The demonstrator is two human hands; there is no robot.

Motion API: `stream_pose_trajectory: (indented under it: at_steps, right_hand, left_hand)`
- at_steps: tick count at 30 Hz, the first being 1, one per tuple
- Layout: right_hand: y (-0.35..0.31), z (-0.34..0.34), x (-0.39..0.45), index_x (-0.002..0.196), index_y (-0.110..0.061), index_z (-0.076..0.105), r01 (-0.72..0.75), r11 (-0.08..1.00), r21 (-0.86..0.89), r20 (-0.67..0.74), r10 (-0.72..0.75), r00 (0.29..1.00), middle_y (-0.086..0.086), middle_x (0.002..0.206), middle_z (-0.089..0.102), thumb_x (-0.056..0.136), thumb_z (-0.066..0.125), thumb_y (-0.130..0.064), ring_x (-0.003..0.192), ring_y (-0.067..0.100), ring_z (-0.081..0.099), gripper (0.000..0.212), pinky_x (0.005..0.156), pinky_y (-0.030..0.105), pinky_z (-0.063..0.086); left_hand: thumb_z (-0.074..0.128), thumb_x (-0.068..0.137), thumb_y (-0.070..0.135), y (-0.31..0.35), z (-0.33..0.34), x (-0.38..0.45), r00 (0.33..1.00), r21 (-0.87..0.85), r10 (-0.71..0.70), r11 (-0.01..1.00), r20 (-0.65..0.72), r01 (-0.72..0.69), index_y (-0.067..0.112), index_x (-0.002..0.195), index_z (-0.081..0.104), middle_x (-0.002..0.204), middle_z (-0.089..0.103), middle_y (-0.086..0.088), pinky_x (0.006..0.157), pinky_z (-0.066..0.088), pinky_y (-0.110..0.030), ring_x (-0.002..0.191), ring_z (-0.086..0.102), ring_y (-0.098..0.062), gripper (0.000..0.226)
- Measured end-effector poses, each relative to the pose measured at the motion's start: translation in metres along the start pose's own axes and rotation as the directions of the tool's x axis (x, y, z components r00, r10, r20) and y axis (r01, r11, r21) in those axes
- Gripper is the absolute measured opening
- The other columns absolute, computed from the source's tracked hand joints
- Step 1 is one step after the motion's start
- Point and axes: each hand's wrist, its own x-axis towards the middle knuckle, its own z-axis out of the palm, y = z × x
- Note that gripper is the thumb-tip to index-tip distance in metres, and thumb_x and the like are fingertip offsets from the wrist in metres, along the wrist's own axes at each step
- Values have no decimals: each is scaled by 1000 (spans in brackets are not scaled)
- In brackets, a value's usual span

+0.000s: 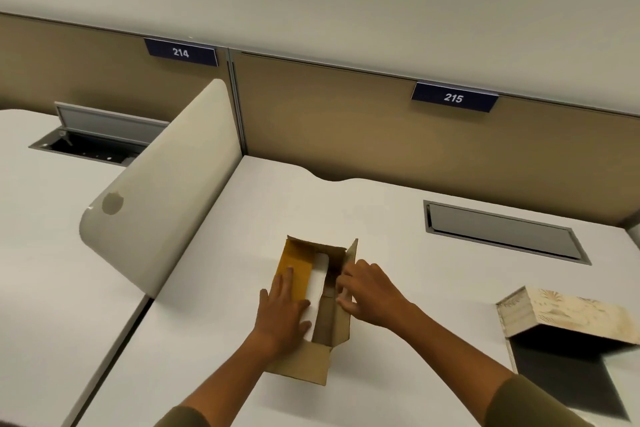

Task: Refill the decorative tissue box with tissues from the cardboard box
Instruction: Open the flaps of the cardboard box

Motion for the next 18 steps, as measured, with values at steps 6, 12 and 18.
stream_pose_trajectory:
  at_steps: [6, 12, 18]
  right_hand:
    - [2, 9, -14, 112, -14, 70, -51, 983, -174, 129, 74, 989, 9, 111, 62, 94, 56, -22, 103, 32, 53, 25, 74, 39, 35]
    - [-12, 28, -6, 111, -2, 66, -8, 988, -156, 320, 58, 946, 19, 111, 61, 88, 66, -4, 102, 35, 57, 24, 77, 40, 46]
    - [-16, 41, 3, 107, 4, 64, -212, 974, 81, 382, 166, 909, 20, 110, 62, 90, 52, 6, 100, 34, 62, 21, 84, 40, 51]
  left_hand:
    - [57, 88, 37, 11, -7, 13, 999, -19, -39, 999, 6, 39, 31, 128, 48, 163, -4, -13, 110, 36, -55, 147, 2, -43, 41]
    - [58, 90, 20, -5, -29, 2, 1000, -342, -3, 940, -30, -8, 27, 123, 44, 160, 17, -10, 100, 50, -27, 131, 45, -28, 36]
    - [51, 93, 2, -41, -60, -12, 980, -431, -149, 899, -132, 78, 8, 139, 44, 151, 39, -12, 100, 42, -28, 130, 48, -30, 46]
